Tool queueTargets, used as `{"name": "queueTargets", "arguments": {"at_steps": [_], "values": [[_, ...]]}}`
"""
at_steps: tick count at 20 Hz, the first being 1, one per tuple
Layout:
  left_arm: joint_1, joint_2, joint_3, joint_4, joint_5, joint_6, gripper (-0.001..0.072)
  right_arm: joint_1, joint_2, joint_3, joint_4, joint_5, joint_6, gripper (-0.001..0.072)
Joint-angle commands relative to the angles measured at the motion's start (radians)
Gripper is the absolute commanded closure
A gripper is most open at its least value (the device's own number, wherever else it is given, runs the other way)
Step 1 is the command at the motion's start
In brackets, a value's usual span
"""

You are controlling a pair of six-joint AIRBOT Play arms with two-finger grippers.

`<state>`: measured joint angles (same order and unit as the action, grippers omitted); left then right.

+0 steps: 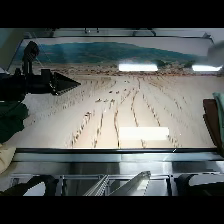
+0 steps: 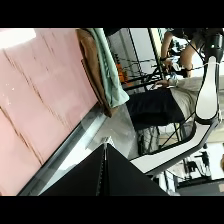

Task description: Fold the shirts.

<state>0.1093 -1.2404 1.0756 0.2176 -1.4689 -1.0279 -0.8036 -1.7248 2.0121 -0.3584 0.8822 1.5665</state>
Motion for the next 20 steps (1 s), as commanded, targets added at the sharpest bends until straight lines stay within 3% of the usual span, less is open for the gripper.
{"name": "queueTargets", "arguments": {"at_steps": [1,7,16,20], "values": [[-0.001,-0.001,0.000,0.000,0.006,-0.006,0.0694,-0.002,-0.021,0.033,-0.112,0.005,0.015,0.0694],[-0.001,-0.001,0.000,0.000,0.002,-0.006,0.0694,-0.002,-0.022,-0.091,-0.449,0.253,0.037,0.0694],[-0.001,-0.001,0.000,0.001,-0.026,-0.005,0.0694,-0.061,0.086,-0.098,-0.482,0.513,0.000,0.0695],[-0.001,-0.001,0.000,0.001,-0.087,-0.005,0.0694,-0.061,0.096,-0.098,-0.652,0.712,0.033,0.0695]]}}
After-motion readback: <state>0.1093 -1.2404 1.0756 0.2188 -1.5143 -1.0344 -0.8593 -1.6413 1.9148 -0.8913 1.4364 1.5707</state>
